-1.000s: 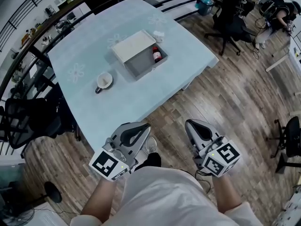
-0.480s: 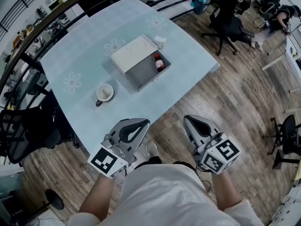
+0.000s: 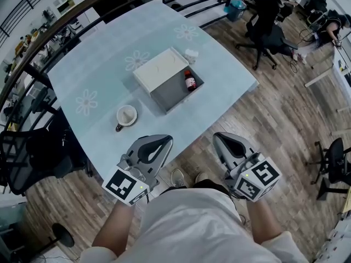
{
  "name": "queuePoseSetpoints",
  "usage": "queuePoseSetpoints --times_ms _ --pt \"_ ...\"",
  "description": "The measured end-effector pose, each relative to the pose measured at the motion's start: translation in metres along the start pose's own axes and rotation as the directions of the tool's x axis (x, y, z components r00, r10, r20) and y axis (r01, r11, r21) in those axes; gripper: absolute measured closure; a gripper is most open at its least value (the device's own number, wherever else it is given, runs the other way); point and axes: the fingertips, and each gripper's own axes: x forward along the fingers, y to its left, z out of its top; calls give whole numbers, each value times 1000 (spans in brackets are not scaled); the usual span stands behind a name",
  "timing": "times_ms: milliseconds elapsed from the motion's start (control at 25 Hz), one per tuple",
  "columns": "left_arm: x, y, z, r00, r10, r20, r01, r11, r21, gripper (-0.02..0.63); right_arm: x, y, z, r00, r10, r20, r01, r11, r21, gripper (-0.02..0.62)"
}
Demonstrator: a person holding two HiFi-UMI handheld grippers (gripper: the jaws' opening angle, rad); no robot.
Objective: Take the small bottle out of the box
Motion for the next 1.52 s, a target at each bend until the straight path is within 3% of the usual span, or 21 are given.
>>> queuePoseSetpoints --times_ms 400,600,1200,1520 --pt "13 27 5 998 47 29 -47 998 -31 601 20 -22 10 1000 17 0 -17 1000 -10 574" --pt "36 46 3 995 97 5 -97 995 -38 601 38 -48 21 999 49 -2 -49 999 -19 574" --pt "154 106 -30 968 231 -103 -241 965 -105 601 87 -178 45 983 166 -81 -168 986 -18 574" --pt "210 143 -53 939 312 -144 -334 926 -174 601 117 -246 47 965 231 -125 -233 972 -1 574"
